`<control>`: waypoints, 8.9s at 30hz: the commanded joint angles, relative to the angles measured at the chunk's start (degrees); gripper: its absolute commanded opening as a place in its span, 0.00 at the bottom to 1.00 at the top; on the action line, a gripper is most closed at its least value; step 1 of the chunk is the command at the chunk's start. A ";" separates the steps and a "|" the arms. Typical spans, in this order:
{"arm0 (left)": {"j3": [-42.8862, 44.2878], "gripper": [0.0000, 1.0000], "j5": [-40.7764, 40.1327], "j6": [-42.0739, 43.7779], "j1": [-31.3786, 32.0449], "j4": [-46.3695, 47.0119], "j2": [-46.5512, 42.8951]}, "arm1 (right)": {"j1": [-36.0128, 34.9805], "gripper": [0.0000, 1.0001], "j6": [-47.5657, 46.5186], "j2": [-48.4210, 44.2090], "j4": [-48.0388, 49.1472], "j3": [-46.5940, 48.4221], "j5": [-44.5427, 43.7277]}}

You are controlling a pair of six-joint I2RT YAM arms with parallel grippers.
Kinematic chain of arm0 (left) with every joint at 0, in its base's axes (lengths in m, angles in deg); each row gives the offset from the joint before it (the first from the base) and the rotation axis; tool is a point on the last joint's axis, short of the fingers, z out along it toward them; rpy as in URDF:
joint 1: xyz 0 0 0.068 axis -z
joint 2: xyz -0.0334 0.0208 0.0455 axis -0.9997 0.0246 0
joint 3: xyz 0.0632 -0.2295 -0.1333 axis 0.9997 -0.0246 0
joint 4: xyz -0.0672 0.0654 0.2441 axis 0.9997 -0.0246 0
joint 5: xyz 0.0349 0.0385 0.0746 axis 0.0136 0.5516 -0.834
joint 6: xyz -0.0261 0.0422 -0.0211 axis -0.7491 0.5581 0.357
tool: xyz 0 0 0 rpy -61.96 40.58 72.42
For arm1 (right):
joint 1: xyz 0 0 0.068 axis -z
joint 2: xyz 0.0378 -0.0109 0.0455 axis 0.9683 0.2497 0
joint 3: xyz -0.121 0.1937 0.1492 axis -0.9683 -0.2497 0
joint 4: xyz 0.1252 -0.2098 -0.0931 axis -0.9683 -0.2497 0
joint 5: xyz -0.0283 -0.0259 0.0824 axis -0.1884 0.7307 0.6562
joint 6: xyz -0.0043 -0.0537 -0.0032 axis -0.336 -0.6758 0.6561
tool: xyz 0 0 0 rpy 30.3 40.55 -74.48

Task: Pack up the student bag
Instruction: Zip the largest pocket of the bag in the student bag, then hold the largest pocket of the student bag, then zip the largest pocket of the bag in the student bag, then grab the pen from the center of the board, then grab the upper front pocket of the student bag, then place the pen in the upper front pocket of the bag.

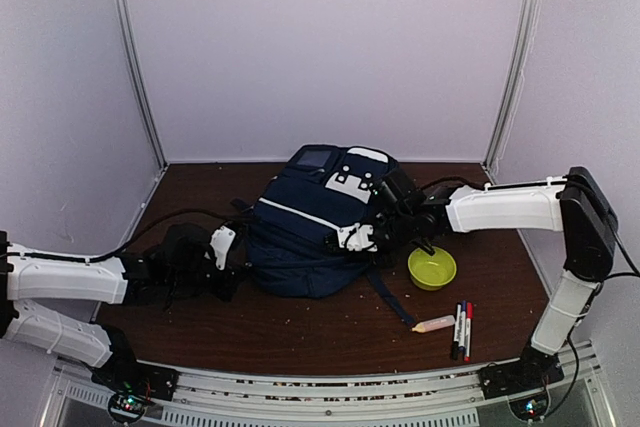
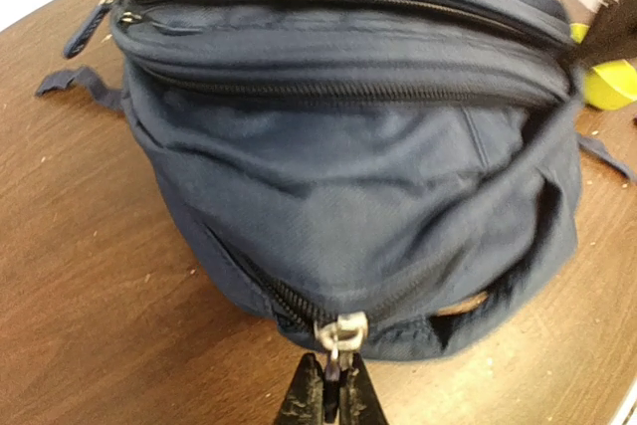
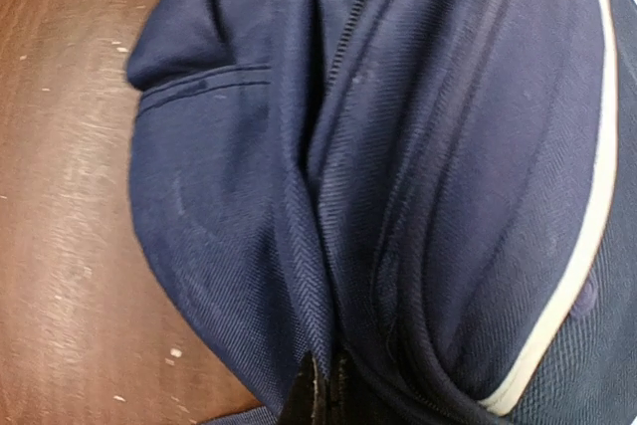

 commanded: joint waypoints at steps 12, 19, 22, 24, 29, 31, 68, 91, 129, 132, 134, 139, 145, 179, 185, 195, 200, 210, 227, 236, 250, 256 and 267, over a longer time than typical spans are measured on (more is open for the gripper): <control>-2.72 0.00 4.64 -0.91 -2.40 3.44 -4.64 | -4.98 0.34 5.13 -2.06 -7.67 6.01 -1.17; -3.38 0.00 5.81 -2.24 -2.40 6.22 -3.22 | -11.59 0.37 10.82 5.77 -3.91 15.64 -3.42; -3.98 0.00 5.73 -3.39 -2.40 7.44 -3.54 | -12.51 0.38 13.45 10.07 -3.16 21.28 -4.29; -4.31 0.00 5.86 -3.74 -2.40 8.02 -3.90 | -12.79 0.38 14.10 12.42 -3.70 23.88 -3.86; -4.24 0.00 5.92 -3.84 -2.39 7.93 -4.47 | -13.80 0.41 14.47 15.84 -3.64 26.44 -2.74; -4.08 0.00 5.98 -3.77 -2.40 7.57 -4.64 | -14.28 0.43 14.87 17.07 -3.60 26.97 -2.79; 4.11 0.00 3.19 1.29 -10.54 3.74 12.96 | -14.67 0.00 3.08 -2.49 -14.71 2.94 -3.60; 18.70 0.00 14.46 1.62 -19.89 12.48 32.88 | -12.78 0.00 4.82 -2.62 -13.63 1.64 -2.50; 28.80 0.74 6.49 15.07 -20.95 -8.77 6.19 | 1.94 0.41 -3.30 -19.39 -35.95 -17.99 -4.66; 29.83 0.74 6.98 15.49 -20.81 -10.30 6.93 | 0.70 0.41 -3.27 -18.28 -33.71 -19.21 -6.87; 29.90 0.74 7.04 15.49 -20.61 -10.39 6.78 | -0.09 0.42 -3.27 -17.57 -31.99 -20.34 -8.09; 29.94 0.74 7.05 15.04 -20.49 -10.40 6.35 | -0.66 0.42 -1.65 -15.17 -28.00 -21.25 -9.23; 30.37 0.75 6.69 14.71 -20.44 -11.18 6.23 | -1.64 0.41 0.29 -13.08 -23.91 -22.15 -12.53; 34.19 0.67 2.08 43.07 8.86 -13.29 19.09 | 0.88 0.13 7.07 -21.04 -41.36 -2.16 11.42; 38.51 0.53 -9.55 47.02 10.68 -13.58 26.16 | 2.04 0.14 8.16 -23.73 -41.65 -3.07 11.88; 37.24 0.60 -5.13 50.07 11.52 -13.03 25.37 | 2.30 0.14 9.03 -24.93 -40.09 -4.78 12.08; 37.59 0.55 -7.59 50.46 11.84 -14.54 27.41 | 2.31 0.14 9.20 -24.28 -39.47 -4.47 12.62; 39.35 0.27 -13.75 51.31 11.84 -12.56 29.04 | 2.33 0.13 9.29 -23.94 -39.74 -3.59 12.61; 42.52 0.00 -11.89 38.40 5.78 -7.82 23.28 | -3.15 0.12 13.36 -19.59 -27.22 4.85 -5.52; 43.87 0.00 -5.34 34.56 3.13 -5.45 20.98 | -8.64 0.12 9.01 -11.82 -18.83 11.79 -15.33; 46.65 0.00 1.83 32.72 2.17 -5.52 20.41 | -10.00 0.11 1.25 2.62 -4.54 17.80 -26.81; 46.07 0.00 3.05 32.25 2.17 -5.32 20.12 | -10.13 0.16 -2.56 6.50 4.75 15.81 -32.30; 44.11 0.00 3.44 31.16 1.41 -3.74 19.44 | -10.51 0.40 -2.82 5.95 13.01 12.18 -37.39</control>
